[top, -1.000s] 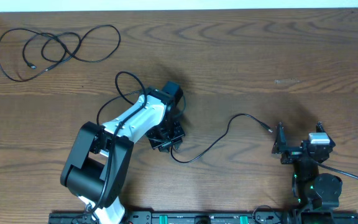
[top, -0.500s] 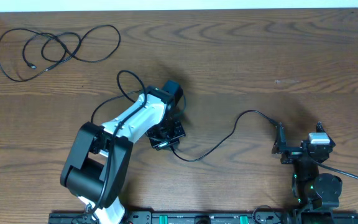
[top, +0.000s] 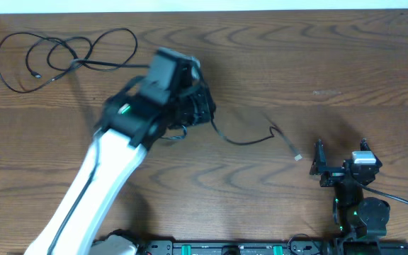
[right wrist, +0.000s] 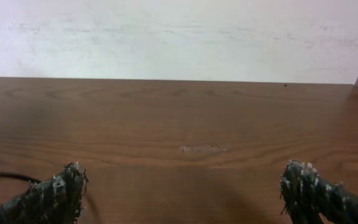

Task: Untangle cables
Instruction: 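Lift the black cable up and right with the left gripper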

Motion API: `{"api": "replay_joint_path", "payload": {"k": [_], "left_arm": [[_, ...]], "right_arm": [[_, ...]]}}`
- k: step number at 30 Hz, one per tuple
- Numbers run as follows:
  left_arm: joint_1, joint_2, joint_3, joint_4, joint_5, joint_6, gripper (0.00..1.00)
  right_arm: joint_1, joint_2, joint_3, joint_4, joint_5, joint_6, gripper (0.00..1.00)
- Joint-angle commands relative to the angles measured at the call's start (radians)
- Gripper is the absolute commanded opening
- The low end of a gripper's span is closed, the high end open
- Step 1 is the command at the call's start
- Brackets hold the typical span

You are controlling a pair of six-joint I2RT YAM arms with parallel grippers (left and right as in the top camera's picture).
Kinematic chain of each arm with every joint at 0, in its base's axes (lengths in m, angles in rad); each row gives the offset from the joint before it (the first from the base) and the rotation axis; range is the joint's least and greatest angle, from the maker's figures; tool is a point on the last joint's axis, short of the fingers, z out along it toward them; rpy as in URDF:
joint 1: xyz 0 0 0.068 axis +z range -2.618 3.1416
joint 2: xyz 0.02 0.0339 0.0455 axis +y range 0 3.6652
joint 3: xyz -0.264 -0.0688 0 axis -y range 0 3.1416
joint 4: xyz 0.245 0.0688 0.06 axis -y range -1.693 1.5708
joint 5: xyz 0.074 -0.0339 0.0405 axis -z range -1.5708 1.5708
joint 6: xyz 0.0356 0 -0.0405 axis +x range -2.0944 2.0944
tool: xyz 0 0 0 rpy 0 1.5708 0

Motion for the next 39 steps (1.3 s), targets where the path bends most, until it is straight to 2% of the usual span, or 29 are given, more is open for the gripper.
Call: {"api": "replay_joint_path", "payload": {"k": [1,5,11,17,27,32,36,39], "left_arm": [[0.0,-0.127,0.019,0.084,-0.003,0.024,0.07],[0.0,-0.252,0.019,0.191,-0.046,0.027,0.08],[0.0,-0.333,0.019,0.208,-0.1,0.027,0.08],[0.0,-0.31,0.019,0.165,-0.099,0.023,0.07],[0.0,-0.158,0.019,0.144,-0.097,0.023,0.08],[-0.002,-0.107,0.019,0.24,0.069,0.008,0.07],[-0.001,-0.108,0.019,0.347,0.173,-0.097,0.07],[-0.001,-0.116,0.019,0.361,0.192,-0.156,0.07]], "right_arm": [[0.012,-0.003,-0.002,-0.005,0.001,0.014,0.99],[0.012,-0.003,-0.002,-0.005,0.001,0.014,0.99],[0.012,-0.003,-0.002,-0.005,0.001,0.014,0.99],[0.012,-0.003,-0.002,-0.005,0.001,0.014,0.99],[0.012,-0.003,-0.002,-0.005,0.001,0.014,0.99],[0.012,-0.003,-0.002,-0.005,0.001,0.014,0.99],[0.012,-0.003,-0.002,-0.005,0.001,0.014,0.99],[0.012,-0.003,-0.002,-0.005,0.001,0.014,0.99]]}}
